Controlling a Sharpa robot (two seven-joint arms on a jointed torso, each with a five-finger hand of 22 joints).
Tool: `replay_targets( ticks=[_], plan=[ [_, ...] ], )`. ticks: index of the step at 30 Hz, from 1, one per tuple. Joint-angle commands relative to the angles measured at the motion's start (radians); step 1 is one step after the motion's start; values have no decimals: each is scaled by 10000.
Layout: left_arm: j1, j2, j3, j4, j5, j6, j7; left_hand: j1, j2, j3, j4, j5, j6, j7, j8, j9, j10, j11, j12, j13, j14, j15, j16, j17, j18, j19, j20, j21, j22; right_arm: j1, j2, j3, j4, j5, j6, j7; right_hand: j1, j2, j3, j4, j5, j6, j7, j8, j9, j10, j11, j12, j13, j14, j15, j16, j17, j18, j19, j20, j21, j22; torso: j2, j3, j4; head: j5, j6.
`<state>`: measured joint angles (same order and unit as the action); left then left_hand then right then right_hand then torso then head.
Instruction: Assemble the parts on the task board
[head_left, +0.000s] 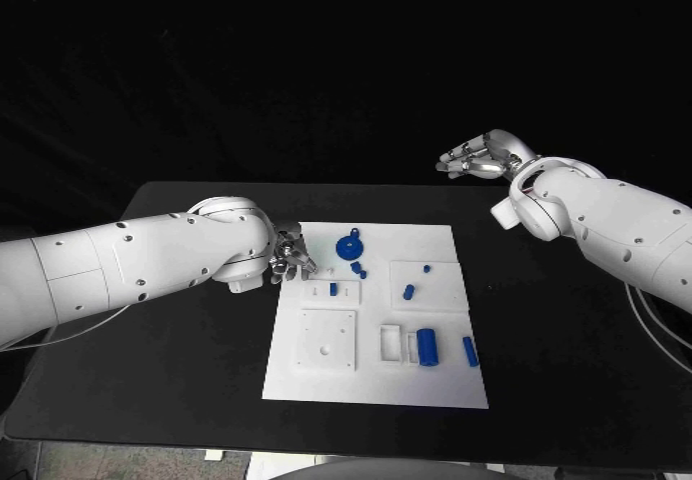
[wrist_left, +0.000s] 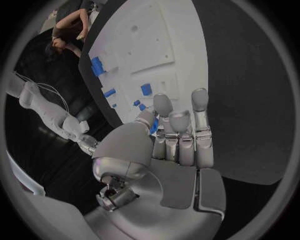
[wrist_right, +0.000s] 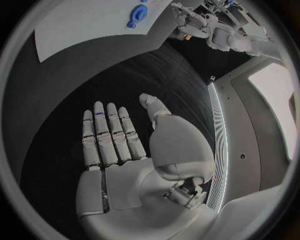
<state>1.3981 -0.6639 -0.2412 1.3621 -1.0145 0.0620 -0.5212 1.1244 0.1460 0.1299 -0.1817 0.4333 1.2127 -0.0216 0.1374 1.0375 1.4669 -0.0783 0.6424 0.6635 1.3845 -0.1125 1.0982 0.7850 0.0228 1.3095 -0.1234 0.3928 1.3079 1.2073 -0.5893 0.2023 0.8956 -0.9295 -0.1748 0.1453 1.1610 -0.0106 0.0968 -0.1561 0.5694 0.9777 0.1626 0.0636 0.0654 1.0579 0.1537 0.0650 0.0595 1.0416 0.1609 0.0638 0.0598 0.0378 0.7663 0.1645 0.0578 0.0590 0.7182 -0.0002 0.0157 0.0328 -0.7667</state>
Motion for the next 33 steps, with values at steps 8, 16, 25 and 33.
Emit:
replay_targets(
  ticks=[8, 16, 25, 33],
  plan=[
    [-1, -77, 5, -247, 601, -1484, 1146, 1173, -410, -517, 279, -1423, -1082, 551, -719, -3885, -1353, 380, -975, -657, -1066, 241, -1275, -957, -2, -677, 148, -894, -330, 0, -23, 7, 117, -144, 31, 84, 272, -16, 495, -581, -370, 94, -5, -20, 0, 141, -28, -53, -15, 25, -27, -34, 9, 65, 83, -43, 8, -3, 2, 0, 4, -37, 69],
    [0, 1, 3, -279, -156, -2889, 3002, 2525, -888, -637, -391, -1936, -1250, 1058, -776, -6956, -2168, 811, -3963, -3773, -1501, 612, -1682, -1516, 195, -903, 446, -1409, -565, -9, -33, 6, 370, -882, 25, 109, 176, -54, 1115, -873, -705, 315, -76, -16, 0, 398, -133, -55, -16, 329, -137, -28, 23, 35, 614, -156, 32, 20, -6, -5, -4, -71, 177],
    [1, 401, -3, -434, -1975, -3800, 4882, 3060, -970, -908, -754, -2195, -865, 1020, -755, -9321, -1224, 986, -5752, -5999, -1464, 658, -1284, -1794, 430, -926, 544, -1198, 187, -18, -29, 4, 568, -1267, 15, 98, 170, -63, 1126, -859, -655, 318, -75, -14, 2, 398, -134, -54, -16, 345, -144, -27, 24, 38, 646, -162, 40, 24, 3, -4, -25, -91, 353],
    [0, 579, 0, -551, -2208, -4033, 5018, 2930, -889, -995, -685, -2244, -965, 1194, -747, -9711, -1305, 1067, -5794, -6004, -1454, 696, -1330, -2020, 485, -886, 597, -1230, 154, -63, -2, -17, 1147, -2822, 114, 56, 486, 24, 2067, -1249, -1628, 913, -243, 10, 18, 1174, -463, -58, -11, 1703, -689, 163, 211, 217, 2125, -581, 376, 139, 57, 13, -86, -24, 531]
  ],
)
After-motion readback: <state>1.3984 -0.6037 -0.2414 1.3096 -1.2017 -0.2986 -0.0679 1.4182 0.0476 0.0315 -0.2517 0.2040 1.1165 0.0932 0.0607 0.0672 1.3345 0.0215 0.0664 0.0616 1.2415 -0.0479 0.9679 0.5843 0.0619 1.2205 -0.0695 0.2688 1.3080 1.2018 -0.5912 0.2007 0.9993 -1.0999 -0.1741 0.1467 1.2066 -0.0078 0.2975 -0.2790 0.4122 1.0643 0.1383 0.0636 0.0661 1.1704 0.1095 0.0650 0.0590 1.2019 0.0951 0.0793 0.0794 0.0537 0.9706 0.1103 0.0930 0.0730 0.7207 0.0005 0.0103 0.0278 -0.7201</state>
